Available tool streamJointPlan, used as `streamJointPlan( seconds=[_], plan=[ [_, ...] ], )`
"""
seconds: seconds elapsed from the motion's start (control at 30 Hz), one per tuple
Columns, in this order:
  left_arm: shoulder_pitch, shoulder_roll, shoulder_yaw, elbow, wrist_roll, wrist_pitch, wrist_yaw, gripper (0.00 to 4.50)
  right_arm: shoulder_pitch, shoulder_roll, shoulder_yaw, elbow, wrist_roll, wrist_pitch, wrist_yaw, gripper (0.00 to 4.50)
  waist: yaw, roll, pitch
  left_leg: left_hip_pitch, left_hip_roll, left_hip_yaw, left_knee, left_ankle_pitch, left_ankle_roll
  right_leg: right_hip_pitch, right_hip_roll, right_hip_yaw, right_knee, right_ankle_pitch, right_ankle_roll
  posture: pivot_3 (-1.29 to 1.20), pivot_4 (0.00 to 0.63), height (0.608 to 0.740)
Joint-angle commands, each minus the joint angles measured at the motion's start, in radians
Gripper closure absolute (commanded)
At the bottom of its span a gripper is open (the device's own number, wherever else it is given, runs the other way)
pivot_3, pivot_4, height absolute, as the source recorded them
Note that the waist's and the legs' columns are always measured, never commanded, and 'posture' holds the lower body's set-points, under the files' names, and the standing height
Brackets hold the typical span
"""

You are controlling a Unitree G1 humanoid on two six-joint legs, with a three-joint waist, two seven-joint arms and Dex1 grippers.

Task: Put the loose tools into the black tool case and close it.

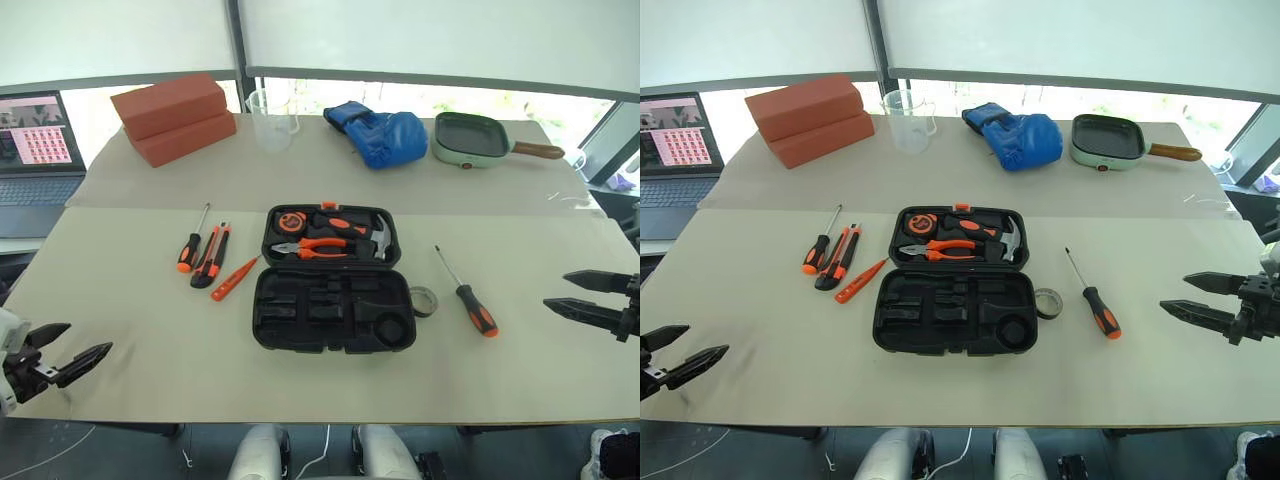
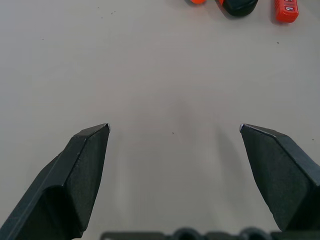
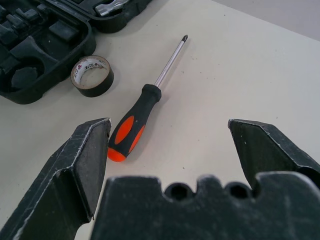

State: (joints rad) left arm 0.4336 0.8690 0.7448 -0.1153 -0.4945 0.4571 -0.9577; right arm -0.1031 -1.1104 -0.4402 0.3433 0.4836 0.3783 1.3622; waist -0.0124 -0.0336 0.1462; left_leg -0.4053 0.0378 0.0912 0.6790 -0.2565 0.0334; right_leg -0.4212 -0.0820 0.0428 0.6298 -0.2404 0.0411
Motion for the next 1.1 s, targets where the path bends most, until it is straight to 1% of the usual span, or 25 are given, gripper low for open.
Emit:
streamJointPlan(
  seconds=[0.03,0.23,0.33,0.4,0.5,0.63,0.7,0.77,0.93,1.1],
  plan=[
    [-0.010,0.010,0.017,-0.049,-0.006,0.012,0.011,0.00,-0.015,-0.007,-0.026,0.015,-0.006,-0.039,-0.005,0.14,0.000,0.000,0.000,0.000,0.000,0.000,0.000,0.000,0.000,0.000,0.000,0.000,0.000,0.000,0.000,0.00,0.150,0.738],
    [-0.045,0.014,-0.027,-0.106,0.002,0.053,0.044,0.00,0.013,-0.010,-0.046,-0.005,-0.012,-0.068,-0.016,0.14,0.003,0.000,0.000,0.000,-0.001,0.000,0.000,0.000,0.000,0.001,-0.001,0.000,0.000,0.000,0.000,0.00,0.150,0.738],
    [-0.112,0.028,-0.043,-0.114,-0.023,0.131,0.087,0.00,0.024,-0.003,-0.057,-0.039,-0.014,-0.081,-0.035,0.14,0.002,0.000,0.000,0.000,-0.001,0.000,0.000,0.000,0.000,0.001,0.000,0.000,0.000,0.000,0.000,0.00,0.150,0.738],
    [-0.167,0.045,-0.064,-0.122,-0.033,0.185,0.112,0.00,0.031,0.002,-0.067,-0.103,0.001,-0.071,-0.049,0.14,0.001,0.000,0.000,0.000,-0.001,0.000,0.000,0.000,0.000,0.001,0.000,0.000,0.001,0.000,0.001,0.00,0.150,0.738],
    [-0.283,0.066,-0.118,-0.100,-0.025,0.266,0.185,0.00,0.026,0.013,-0.071,-0.232,0.040,-0.020,-0.081,0.14,0.001,0.000,0.000,0.001,-0.001,0.000,0.001,0.000,0.000,0.001,0.001,0.000,0.002,0.000,0.001,0.00,0.150,0.738],
    [-0.466,0.082,-0.224,-0.039,-0.012,0.397,0.275,0.00,-0.001,0.028,-0.052,-0.396,0.101,0.081,-0.139,0.14,0.001,0.000,0.000,0.000,-0.002,-0.001,0.001,0.000,0.000,0.001,0.001,0.000,0.002,0.001,0.001,0.00,0.150,0.738],
    [-0.574,0.081,-0.275,-0.007,-0.043,0.506,0.299,0.00,-0.018,0.038,-0.034,-0.495,0.145,0.120,-0.159,0.14,0.001,0.000,0.000,0.000,-0.002,-0.002,0.001,0.000,0.000,0.001,0.002,0.000,0.002,0.001,0.001,0.00,0.150,0.738],
    [-0.691,0.070,-0.332,0.047,-0.049,0.577,0.321,0.00,-0.044,0.050,-0.010,-0.598,0.201,0.167,-0.185,0.14,0.002,-0.001,0.000,-0.001,-0.002,-0.003,0.001,0.000,0.000,0.001,0.003,0.000,0.002,0.001,0.002,0.00,0.150,0.738],
    [-0.916,0.047,-0.484,0.237,0.031,0.559,0.337,0.00,-0.144,0.108,0.085,-0.801,0.308,0.237,-0.266,0.14,0.002,-0.001,0.000,-0.002,-0.003,-0.004,0.001,0.001,-0.001,0.001,0.004,0.000,0.002,0.001,0.002,0.00,0.150,0.738],
    [-1.058,0.009,-0.612,0.381,0.092,0.503,0.296,0.00,-0.216,0.162,0.174,-0.893,0.341,0.250,-0.319,0.14,0.003,-0.003,0.001,-0.003,-0.004,-0.004,0.001,0.001,-0.001,0.000,0.004,0.000,0.002,0.001,0.002,0.00,0.150,0.738]
  ],
)
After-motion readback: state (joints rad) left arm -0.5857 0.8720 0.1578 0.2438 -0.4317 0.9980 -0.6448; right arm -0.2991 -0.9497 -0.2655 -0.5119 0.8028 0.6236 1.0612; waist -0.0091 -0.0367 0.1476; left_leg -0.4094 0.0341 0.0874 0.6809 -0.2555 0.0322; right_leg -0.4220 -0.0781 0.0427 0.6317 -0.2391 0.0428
